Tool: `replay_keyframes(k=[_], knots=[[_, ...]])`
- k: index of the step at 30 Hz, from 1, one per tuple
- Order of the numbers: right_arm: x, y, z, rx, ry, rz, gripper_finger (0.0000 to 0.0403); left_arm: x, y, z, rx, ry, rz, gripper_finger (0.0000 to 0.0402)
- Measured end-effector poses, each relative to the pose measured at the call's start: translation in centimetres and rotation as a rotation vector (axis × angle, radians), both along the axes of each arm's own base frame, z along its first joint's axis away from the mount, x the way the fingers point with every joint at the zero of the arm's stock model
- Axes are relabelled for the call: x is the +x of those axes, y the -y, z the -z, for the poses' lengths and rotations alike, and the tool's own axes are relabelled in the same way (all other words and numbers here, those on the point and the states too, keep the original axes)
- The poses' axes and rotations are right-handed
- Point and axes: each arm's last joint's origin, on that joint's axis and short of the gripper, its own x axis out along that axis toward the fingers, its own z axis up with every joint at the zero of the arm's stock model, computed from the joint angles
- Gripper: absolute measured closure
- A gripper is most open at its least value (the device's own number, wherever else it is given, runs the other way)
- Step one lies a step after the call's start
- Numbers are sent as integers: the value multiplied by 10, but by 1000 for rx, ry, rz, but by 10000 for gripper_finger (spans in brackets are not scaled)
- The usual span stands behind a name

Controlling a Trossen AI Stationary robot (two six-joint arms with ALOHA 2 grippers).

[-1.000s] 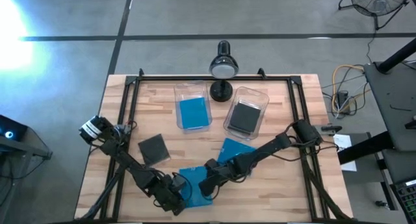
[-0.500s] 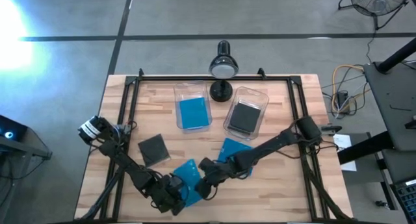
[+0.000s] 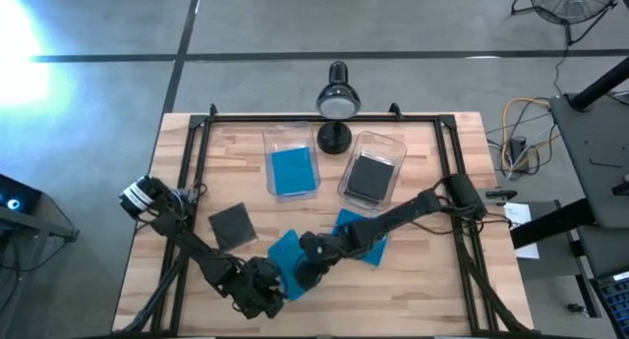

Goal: Pick & place jewel cases by type
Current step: Put the blue CD case into the left transparent bin, then put the black CD case into the right transparent bin

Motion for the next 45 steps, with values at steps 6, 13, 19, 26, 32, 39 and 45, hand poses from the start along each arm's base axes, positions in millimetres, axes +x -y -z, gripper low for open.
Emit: replay_keyframes(k=[6, 13, 19, 26, 32, 39, 45], knots=[[-12, 28, -41, -99, 10, 8, 387, -25, 19, -26, -77, 63, 41, 188], [-23, 118, -116, -248, 197, 275, 389, -40, 28, -39, -117, 174, -88, 188], [-17, 214, -109, -199, 195, 485, 389, -33, 22, -42, -124, 214, -160, 188], [9, 243, -57, -71, 115, 513, 338, -32, 21, -47, -131, 240, -171, 188], [13, 237, -58, -147, 47, 430, 253, -34, 19, -51, -128, 251, -177, 188], [-13, 220, -108, -486, -99, 265, 203, -41, 3, -67, -60, 264, -226, 188], [-22, 195, -118, -540, -180, 125, 193, -53, -27, -90, 35, 213, -246, 188]])
